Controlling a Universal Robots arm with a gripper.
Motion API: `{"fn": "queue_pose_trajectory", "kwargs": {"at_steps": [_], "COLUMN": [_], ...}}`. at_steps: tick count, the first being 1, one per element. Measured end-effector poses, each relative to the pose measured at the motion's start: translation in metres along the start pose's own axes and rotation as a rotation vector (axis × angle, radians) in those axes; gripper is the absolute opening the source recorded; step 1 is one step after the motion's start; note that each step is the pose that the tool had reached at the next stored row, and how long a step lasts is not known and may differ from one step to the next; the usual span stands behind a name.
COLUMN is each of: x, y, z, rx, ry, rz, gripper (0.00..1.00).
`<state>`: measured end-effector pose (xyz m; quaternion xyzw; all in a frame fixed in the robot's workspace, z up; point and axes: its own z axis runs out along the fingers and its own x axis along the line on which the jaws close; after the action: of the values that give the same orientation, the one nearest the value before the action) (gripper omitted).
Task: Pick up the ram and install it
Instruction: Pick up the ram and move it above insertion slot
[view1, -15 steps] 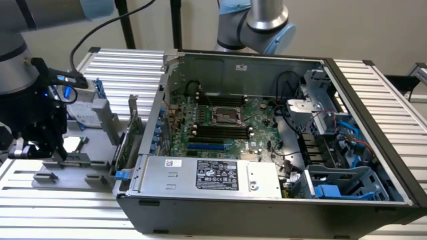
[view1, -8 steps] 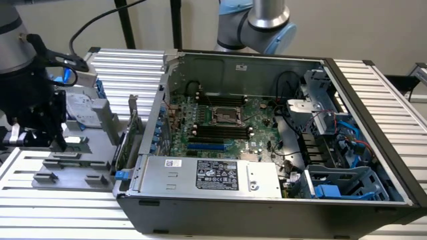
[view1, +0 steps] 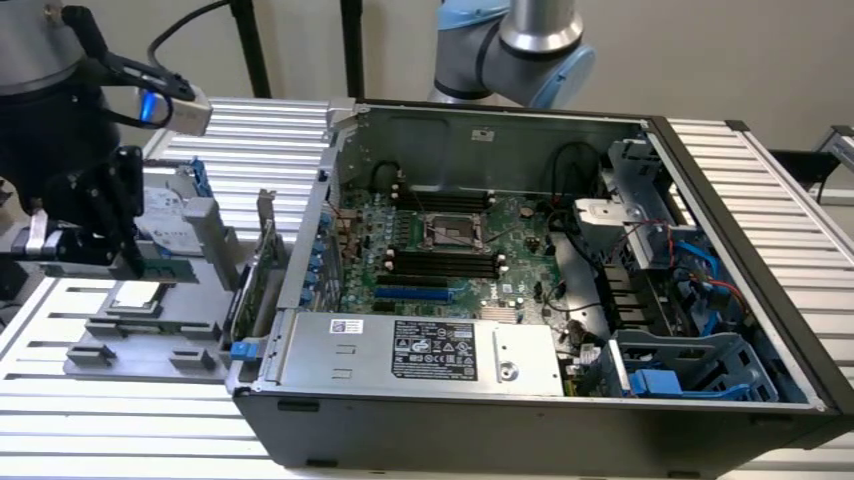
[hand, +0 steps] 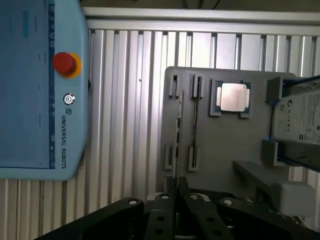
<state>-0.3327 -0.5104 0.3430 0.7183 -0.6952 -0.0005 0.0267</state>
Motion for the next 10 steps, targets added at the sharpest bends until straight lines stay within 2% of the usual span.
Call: {"fn": "queue_pose_trajectory", "kwargs": {"at_steps": [6, 10], "x": [0.001, 0.002], "y": [-0.0206, -0.0364], "z": [-0.02, -0.028], "rx": [0.0006, 0.0009], "ry": [-0.011, -0.0231], "rz": [-0.003, -0.004], "gripper": [0.14, 0.14]}}
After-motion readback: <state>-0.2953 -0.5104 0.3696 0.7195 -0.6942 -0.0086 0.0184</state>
